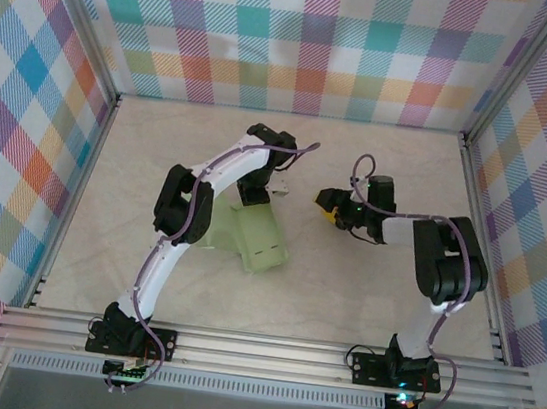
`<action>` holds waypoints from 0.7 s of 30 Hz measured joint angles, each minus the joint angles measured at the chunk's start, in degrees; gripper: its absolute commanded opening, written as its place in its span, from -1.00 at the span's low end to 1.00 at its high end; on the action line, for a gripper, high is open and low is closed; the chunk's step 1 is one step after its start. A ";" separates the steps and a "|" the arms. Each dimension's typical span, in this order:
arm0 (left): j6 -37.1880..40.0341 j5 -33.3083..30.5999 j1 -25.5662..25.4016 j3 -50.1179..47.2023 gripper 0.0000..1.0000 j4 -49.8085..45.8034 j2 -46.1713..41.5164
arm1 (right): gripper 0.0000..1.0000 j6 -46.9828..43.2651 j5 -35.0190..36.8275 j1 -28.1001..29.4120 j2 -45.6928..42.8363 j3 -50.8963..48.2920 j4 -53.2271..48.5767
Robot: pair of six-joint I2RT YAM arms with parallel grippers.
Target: Fold the paper box
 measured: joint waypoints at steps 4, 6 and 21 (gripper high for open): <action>-0.37 -0.44 -0.28 1.01 -1.00 -0.52 0.68 | 0.13 4.35 -0.35 2.71 3.34 0.00 4.11; -0.37 -2.25 -0.72 2.34 -1.00 -2.01 1.75 | 0.14 5.18 -0.37 3.65 3.45 0.00 5.35; -0.39 -5.33 -1.36 3.17 -0.56 -7.50 3.23 | 0.16 5.64 -0.35 4.22 3.43 -0.35 7.78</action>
